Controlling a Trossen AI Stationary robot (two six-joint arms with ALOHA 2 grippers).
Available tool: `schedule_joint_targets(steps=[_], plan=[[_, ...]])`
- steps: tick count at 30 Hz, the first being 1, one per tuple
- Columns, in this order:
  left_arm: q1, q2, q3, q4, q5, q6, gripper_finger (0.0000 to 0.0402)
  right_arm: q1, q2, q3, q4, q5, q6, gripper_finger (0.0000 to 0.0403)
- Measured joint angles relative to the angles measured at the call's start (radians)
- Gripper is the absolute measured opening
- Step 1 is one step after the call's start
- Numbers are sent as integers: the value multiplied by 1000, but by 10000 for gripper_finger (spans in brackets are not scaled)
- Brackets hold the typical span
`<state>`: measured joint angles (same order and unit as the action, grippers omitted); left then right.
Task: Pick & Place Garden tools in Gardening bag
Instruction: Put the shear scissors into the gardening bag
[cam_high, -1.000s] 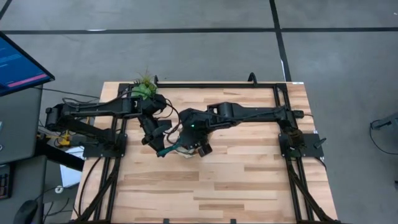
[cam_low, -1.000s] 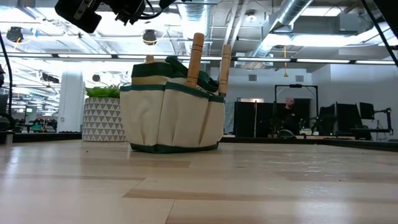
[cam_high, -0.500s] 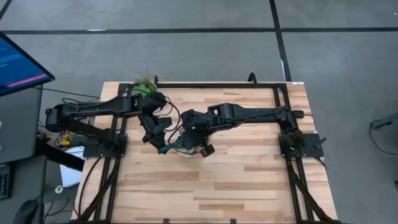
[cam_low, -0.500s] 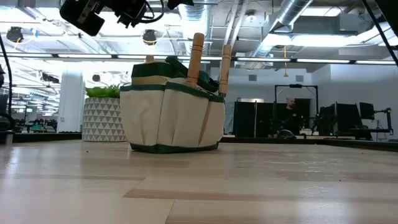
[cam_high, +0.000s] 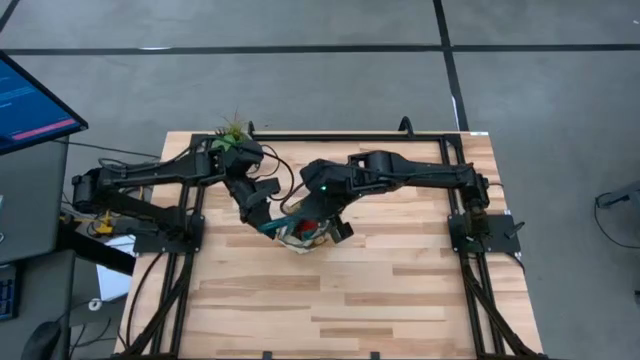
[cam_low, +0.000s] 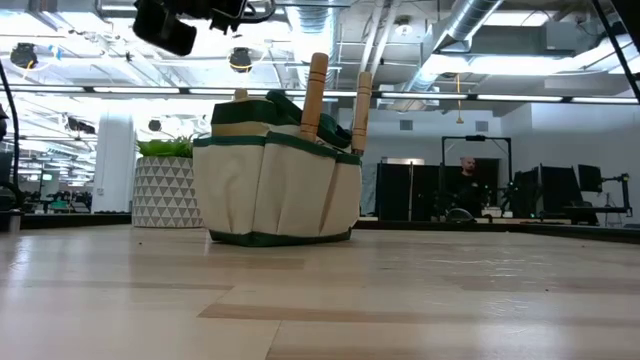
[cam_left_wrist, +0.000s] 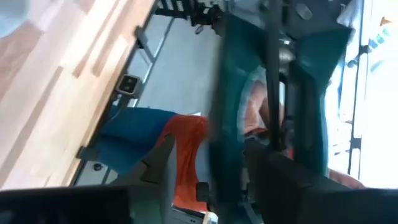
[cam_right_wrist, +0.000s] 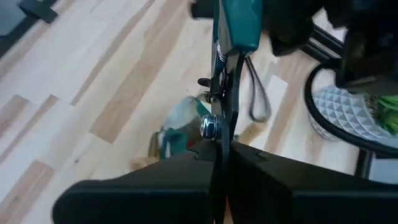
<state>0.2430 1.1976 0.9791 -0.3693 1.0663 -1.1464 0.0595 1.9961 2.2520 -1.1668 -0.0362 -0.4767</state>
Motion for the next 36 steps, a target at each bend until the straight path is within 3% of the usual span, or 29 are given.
schedule_joint_targets(steps=[7, 12, 24, 29, 36], plan=[[47, -13, -1, 36, 13, -13, 182, 18, 4, 2, -1, 10, 0, 1], [90, -13, -1, 42, 15, -12, 184, 25, 5, 2, -4, 11, 7, 1], [160, -13, -1, 51, 129, 21, 184, 25, 2, 1, -26, -5, 50, 1], [211, -54, 1, 53, 180, 78, 184, 24, -42, 1, -20, -54, 78, 1], [296, -144, 0, 83, 133, 264, 184, -5, -149, 0, 31, -70, 132, 1]])
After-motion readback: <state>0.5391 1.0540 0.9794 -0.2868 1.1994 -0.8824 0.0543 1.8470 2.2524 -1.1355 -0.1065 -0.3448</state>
